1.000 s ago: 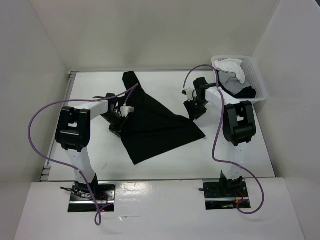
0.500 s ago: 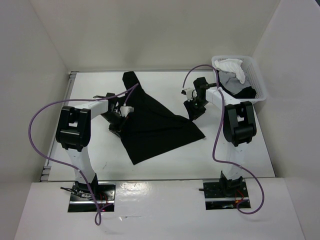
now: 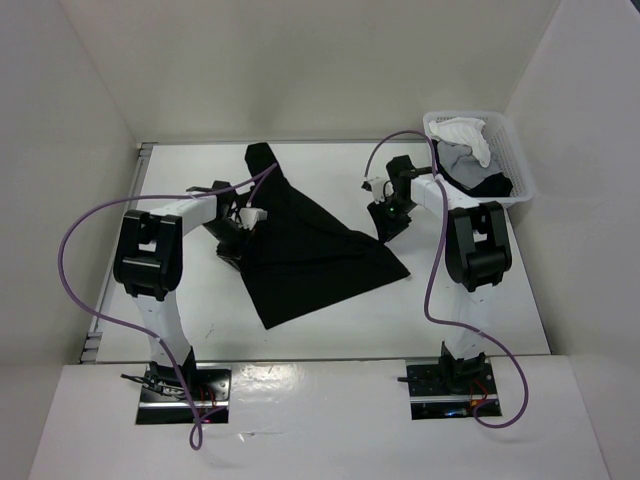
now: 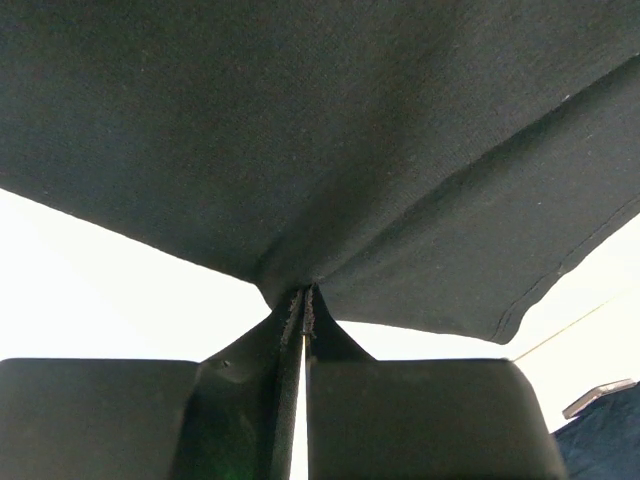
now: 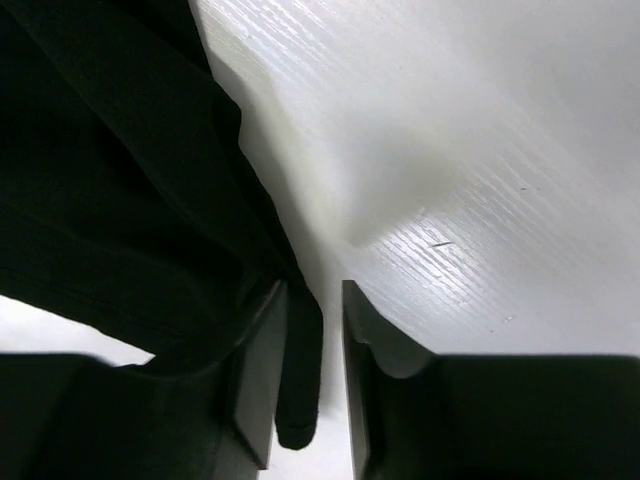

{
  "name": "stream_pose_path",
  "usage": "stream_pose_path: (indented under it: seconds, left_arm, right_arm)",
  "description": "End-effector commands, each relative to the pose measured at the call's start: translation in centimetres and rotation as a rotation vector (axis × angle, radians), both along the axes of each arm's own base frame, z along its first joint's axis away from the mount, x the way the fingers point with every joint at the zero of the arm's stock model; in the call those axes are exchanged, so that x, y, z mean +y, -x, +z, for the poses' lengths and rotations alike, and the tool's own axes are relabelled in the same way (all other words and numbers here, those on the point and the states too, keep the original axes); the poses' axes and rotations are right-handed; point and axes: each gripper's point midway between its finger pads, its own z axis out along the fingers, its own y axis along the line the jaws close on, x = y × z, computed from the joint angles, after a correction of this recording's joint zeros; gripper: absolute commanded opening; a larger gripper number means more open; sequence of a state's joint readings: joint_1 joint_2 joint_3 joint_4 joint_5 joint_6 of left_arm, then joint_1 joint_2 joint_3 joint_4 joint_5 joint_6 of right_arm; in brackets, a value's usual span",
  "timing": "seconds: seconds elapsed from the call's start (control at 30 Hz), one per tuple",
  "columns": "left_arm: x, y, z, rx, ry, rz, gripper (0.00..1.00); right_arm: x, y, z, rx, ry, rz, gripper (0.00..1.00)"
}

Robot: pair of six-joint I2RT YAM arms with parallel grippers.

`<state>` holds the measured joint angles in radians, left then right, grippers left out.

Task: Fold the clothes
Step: Flatten the tank top out

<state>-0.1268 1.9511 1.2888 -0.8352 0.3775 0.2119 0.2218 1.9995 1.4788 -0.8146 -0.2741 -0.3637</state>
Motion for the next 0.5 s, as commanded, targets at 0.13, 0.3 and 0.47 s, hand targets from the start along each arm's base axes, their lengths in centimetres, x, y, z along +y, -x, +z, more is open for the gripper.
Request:
stream_pose_path:
  seconds: [0.13,0.3,0.47]
  left_arm:
    - [0.5,-0.3,0.0,-0.002,-0.014,-0.027,0.06]
    - [0.8,-0.3,-0.2,0.007,-0.015,-0.017,0.06]
    - [0.8,-0.3,-0.3,0.007,-0.015,-0.017,0.06]
  right_arm:
    - [1.3,0.2,1.5,-0.011,-0.089,0.047,0.48]
    - [1.4,0.5,1.0,0.005,-0.092,0.067,0.48]
    - [1.2,1.0,-0.2,0.031,-0.085,0.074,0.44]
